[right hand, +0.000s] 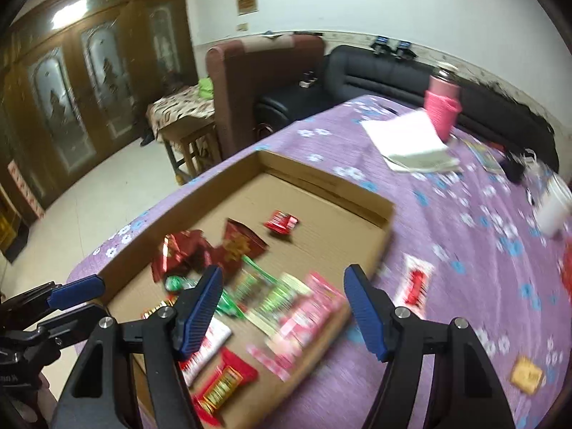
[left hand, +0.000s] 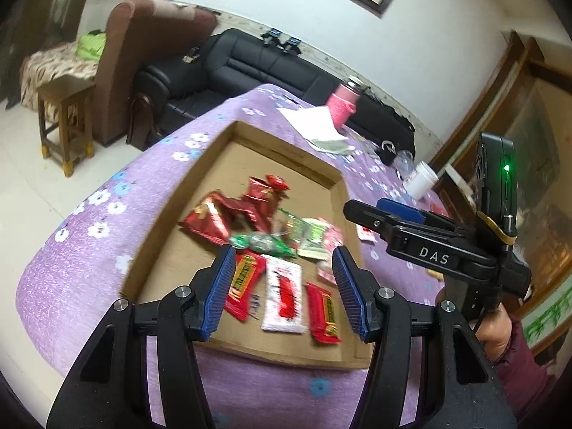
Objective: Organize snacks
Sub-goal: 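Move both open tools back toward the yellow cake bar and white packet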
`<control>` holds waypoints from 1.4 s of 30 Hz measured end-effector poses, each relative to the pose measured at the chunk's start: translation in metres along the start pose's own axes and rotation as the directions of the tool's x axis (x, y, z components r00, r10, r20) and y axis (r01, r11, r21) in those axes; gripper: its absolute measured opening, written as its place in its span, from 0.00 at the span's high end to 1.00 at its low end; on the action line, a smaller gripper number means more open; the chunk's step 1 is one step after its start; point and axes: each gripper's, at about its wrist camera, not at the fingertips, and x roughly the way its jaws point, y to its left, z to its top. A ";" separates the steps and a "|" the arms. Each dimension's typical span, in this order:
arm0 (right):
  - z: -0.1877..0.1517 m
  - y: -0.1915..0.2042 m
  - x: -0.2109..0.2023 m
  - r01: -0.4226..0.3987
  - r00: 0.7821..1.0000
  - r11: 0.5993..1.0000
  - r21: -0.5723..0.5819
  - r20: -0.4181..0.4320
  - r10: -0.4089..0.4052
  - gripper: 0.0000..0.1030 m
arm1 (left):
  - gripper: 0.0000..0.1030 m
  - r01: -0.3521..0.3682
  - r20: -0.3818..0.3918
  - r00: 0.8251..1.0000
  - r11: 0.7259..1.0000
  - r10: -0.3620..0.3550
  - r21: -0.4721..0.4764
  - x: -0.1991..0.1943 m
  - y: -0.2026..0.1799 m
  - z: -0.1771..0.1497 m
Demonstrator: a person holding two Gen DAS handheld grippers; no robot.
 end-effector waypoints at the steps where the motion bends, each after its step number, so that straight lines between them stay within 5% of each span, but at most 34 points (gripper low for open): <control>1: -0.004 -0.007 -0.005 0.007 1.000 1.000 0.016 0.003 -0.007 0.29 | 0.45 -0.004 -0.005 1.000 1.000 0.004 0.020 0.001 -0.007 -0.002; 8: -0.038 -0.059 -0.034 0.043 0.999 0.991 0.128 0.012 -0.045 0.28 | 0.45 -0.013 -0.104 0.994 0.975 0.037 0.222 0.024 -0.076 -0.030; 17: -0.083 -0.132 -0.072 0.084 0.995 0.956 0.282 0.033 -0.097 0.28 | 0.45 0.018 -0.223 0.972 0.929 0.070 0.369 0.061 -0.145 -0.065; 29: -0.123 -0.199 -0.103 0.107 0.989 0.906 0.409 0.054 -0.141 0.25 | 0.45 -0.064 -0.234 0.948 0.854 0.213 0.517 0.093 -0.193 -0.092; 42: -0.118 -0.250 -0.116 0.143 0.976 0.871 0.469 0.081 -0.204 0.22 | 0.45 -0.091 -0.236 0.931 0.802 0.279 0.590 0.135 -0.219 -0.092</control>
